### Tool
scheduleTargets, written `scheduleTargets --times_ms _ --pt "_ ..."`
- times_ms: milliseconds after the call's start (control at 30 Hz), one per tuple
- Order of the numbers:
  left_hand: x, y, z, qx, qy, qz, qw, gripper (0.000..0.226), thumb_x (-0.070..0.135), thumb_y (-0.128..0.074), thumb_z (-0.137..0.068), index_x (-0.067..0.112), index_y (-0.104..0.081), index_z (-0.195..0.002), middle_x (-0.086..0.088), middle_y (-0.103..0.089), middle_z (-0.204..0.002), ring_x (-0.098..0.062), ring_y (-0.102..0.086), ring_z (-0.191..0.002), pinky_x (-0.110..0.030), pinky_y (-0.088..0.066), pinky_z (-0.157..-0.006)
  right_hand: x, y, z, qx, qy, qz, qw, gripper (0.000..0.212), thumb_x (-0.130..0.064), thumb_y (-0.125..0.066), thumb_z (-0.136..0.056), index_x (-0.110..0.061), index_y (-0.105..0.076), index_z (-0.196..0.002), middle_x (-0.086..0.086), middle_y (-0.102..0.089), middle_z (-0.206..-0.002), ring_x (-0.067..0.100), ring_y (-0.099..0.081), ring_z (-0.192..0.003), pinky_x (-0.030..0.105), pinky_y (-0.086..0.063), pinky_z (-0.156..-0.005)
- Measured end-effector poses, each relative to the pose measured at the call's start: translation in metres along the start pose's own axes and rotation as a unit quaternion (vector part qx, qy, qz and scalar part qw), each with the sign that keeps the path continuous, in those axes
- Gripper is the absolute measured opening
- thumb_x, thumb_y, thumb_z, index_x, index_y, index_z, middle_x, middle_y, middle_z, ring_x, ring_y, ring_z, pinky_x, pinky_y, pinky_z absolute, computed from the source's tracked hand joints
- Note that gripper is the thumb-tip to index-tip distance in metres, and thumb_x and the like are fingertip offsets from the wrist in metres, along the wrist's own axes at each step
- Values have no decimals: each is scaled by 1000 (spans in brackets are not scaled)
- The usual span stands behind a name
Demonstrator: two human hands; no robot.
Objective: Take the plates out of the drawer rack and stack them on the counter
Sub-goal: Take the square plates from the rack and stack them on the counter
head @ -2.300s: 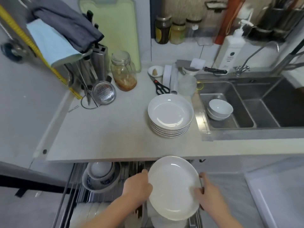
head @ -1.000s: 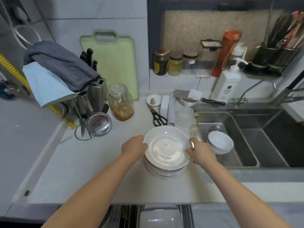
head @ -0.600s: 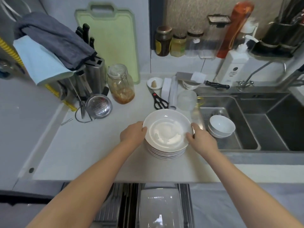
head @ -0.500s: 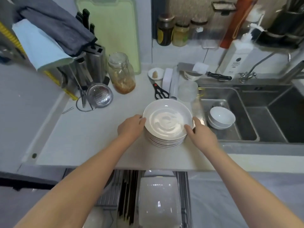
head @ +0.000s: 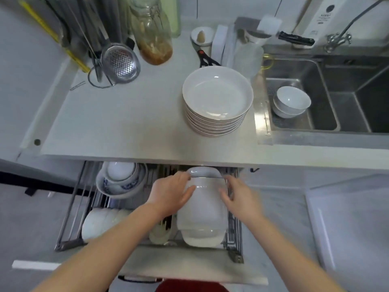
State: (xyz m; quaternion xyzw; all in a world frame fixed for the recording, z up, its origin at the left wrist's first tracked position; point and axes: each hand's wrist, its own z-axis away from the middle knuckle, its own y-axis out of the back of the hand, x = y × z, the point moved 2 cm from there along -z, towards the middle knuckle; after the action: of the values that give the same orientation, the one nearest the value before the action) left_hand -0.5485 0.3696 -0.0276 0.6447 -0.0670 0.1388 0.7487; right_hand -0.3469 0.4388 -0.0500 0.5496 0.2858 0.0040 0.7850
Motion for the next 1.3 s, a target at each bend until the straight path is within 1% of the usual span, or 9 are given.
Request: scheduleTargets --times_ms 67,167,433,533,667,900,1033,1167,1300 --pt "-12 -46 2 -71 34 1 997 41 50 -36 -97 22 -48 -125 5 -60 -119 -18 -66 -92 -31 -43 -65 7 -41 4 -70 -28 43 996 50 -42 -44 -92 -23 -40 -138 2 -57 -126 25 -64 -102 36 -53 -76" --pt "-19 -91 10 -152 91 9 984 43 46 -33 -99 20 -42 -133 0 -57 -126 -22 -63 -100 -33 -46 -73 17 -85 13 -147 -66 75 984 51 -40 -43 -92 -20 -37 -139 5 -53 -130 28 -62 -107 37 -52 -79" --pt "-47 -160 9 -256 233 31 938 46 34 -35 -99 10 -36 -138 -9 -62 -115 -28 -62 -101 -37 -53 -82 49 -147 9 -193 -191 94 958 61 -26 -46 -93 -7 -22 -145 14 -44 -137 31 -52 -121 38 -48 -92" --pt "-55 -177 -1 -267 236 14 934 51 34 -33 -101 11 -25 -146 -8 -64 -110 -26 -64 -98 -36 -52 -78 59 -158 2 -192 -232 90 949 64 -22 -43 -95 -2 -14 -148 16 -39 -142 30 -49 -126 38 -46 -96" --pt "-57 -193 -7 -272 250 7 929 50 25 -35 -100 9 -24 -146 -8 -65 -111 -25 -65 -98 -36 -53 -80 63 -173 -8 -206 -252 79 942 61 -13 -37 -97 1 -8 -149 17 -35 -147 31 -45 -130 40 -42 -102" --pt "-65 -208 -8 -261 273 -16 926 64 18 -39 -98 15 -7 -152 -3 -67 -98 -16 -57 -72 -28 -41 -54 65 -185 -22 -178 -254 157 938 53 0 -43 -90 1 -26 -141 13 -42 -142 28 -54 -123 35 -48 -96" --pt "-67 -215 -8 -251 280 -22 926 65 14 -39 -98 13 -3 -153 -4 -65 -93 -14 -51 -61 -27 -35 -44 66 -188 -31 -199 -281 151 927 56 -2 -45 -91 3 -22 -142 14 -38 -145 30 -50 -128 37 -47 -98" --pt "-68 -218 -11 -250 273 -44 928 67 18 -41 -99 10 -2 -152 -4 -68 -96 -17 -56 -64 -28 -39 -47 69 -190 -39 -194 -290 175 921 52 -2 -45 -91 3 -25 -138 14 -43 -142 29 -54 -124 37 -49 -95" --pt "-69 -221 -10 -254 277 -58 925 72 11 -47 -96 11 -1 -152 -2 -64 -81 -12 -46 -51 -25 -33 -40 71 -190 -45 -188 -304 160 920 44 -1 -42 -92 -2 -31 -135 10 -48 -140 28 -58 -121 36 -51 -92"
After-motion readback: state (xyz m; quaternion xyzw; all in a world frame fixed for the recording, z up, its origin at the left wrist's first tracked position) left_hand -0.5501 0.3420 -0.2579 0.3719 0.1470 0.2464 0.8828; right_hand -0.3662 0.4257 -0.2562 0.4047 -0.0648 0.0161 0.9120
